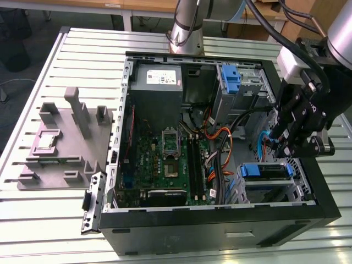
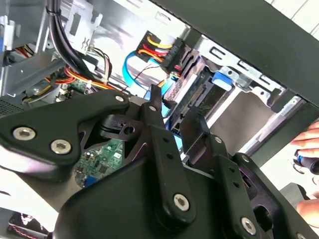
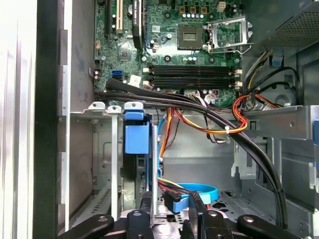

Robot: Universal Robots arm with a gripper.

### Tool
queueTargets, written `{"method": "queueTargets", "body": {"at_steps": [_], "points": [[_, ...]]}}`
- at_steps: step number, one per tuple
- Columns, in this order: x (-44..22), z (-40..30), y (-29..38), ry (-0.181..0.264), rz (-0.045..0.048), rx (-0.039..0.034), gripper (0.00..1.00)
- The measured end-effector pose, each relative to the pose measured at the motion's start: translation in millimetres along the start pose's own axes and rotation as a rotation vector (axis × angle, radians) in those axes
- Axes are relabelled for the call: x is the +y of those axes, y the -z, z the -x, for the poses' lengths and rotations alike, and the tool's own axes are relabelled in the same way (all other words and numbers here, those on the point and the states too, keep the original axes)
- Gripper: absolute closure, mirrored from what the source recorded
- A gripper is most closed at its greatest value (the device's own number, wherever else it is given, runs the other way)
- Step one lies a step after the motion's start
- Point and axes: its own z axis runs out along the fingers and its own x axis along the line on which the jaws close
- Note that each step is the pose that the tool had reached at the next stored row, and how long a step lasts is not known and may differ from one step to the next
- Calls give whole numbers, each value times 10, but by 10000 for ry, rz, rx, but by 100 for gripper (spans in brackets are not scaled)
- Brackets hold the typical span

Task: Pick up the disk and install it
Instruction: 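Insert the first disk wire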

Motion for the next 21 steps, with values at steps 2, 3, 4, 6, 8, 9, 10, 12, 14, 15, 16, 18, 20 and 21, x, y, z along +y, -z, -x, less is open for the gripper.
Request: {"method": "queueTargets", "body": {"at_steps": [2, 3, 4, 6, 8, 9, 10, 12, 14, 15, 16, 18, 20, 21], "points": [[-2, -33, 0, -8, 18, 0, 58], [-2, -42, -1, -12, 25, 0, 58], [-2, -42, -1, -12, 25, 0, 58], [-2, -42, -1, -13, 28, 0, 58], [-2, -42, -1, -13, 29, 0, 58], [-2, -42, 0, -13, 30, 2, 58], [-2, -42, 0, -13, 30, 1, 58], [-2, -42, 0, -13, 32, 1, 58], [-2, -43, 0, -14, 33, 1, 65], [-2, -43, 0, -14, 34, 1, 65], [-2, -43, 0, -13, 34, 1, 71], [-2, -43, 0, -13, 36, 1, 77], [-2, -43, 0, -14, 37, 1, 84], [-2, -43, 0, -14, 38, 1, 84]]}}
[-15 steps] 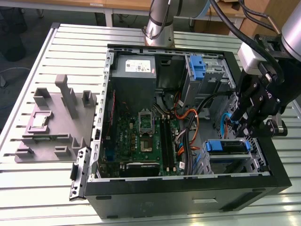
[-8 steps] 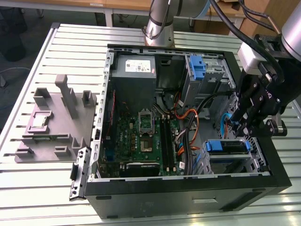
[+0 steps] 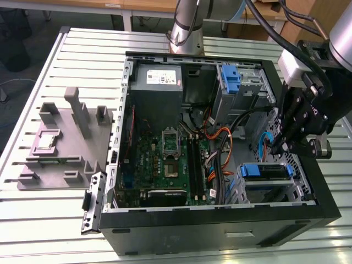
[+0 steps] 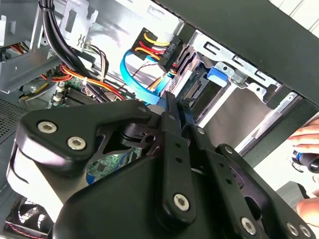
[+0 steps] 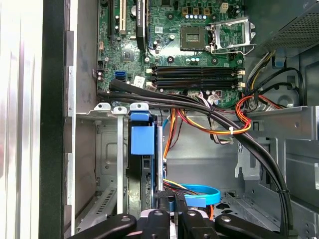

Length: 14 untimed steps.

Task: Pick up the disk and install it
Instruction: 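Insert the first disk wire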

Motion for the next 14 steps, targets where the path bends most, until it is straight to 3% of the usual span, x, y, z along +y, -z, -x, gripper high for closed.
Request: {"method": "queueTargets", "body": {"at_steps": [7, 14], "points": [[5, -3, 0, 3, -1, 0, 84], [69, -43, -4, 98, -68, 1, 84]]}}
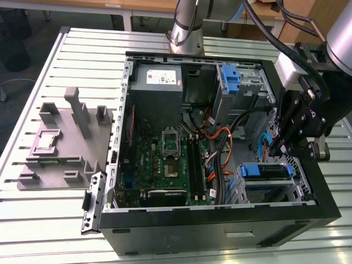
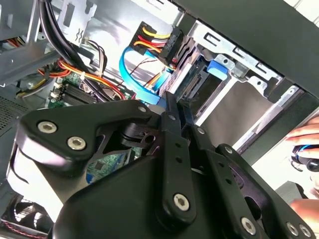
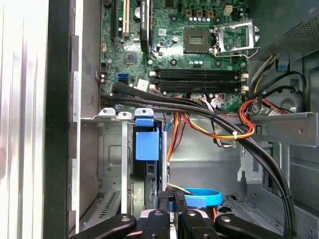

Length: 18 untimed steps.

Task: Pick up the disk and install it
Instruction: 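Insert the first disk wire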

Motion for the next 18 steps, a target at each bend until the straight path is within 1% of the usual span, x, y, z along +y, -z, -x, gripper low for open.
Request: {"method": "queueTargets", "body": {"at_steps": [10, 13, 16, 18], "points": [[46, -33, -18, 388, -71, 12, 84], [47, -50, -21, 529, -99, 19, 84], [48, -62, -27, 695, -204, 25, 84], [48, -64, -30, 808, -312, 32, 84]]}}
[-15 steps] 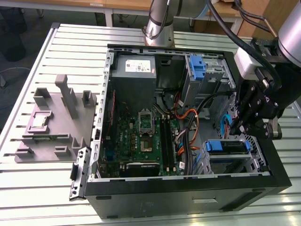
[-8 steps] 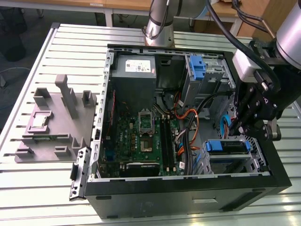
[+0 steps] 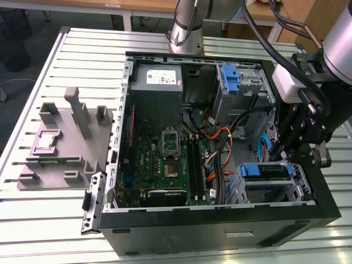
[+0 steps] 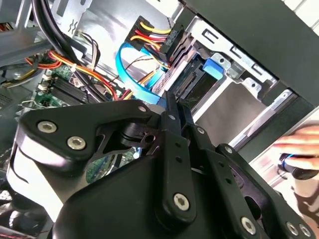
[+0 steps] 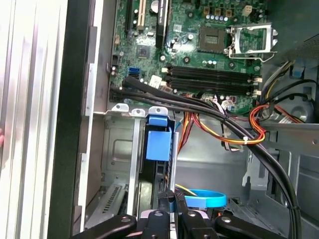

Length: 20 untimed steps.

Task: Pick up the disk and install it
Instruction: 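Insert the first disk wire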

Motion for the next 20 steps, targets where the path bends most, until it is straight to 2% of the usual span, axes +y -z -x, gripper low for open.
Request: {"method": "queueTargets", "body": {"at_steps": [2, 5, 7, 9, 14, 17, 20], "points": [[2, -1, -3, 46, -100, 7, 84], [12, -3, -7, 110, -320, 25, 84], [32, -4, -8, 122, -421, 32, 84], [53, -7, -9, 127, -471, 37, 84], [119, -10, -22, 130, -530, 40, 84], [129, -9, -30, 132, -552, 43, 84], [132, -13, -47, 134, -644, 50, 84]]}}
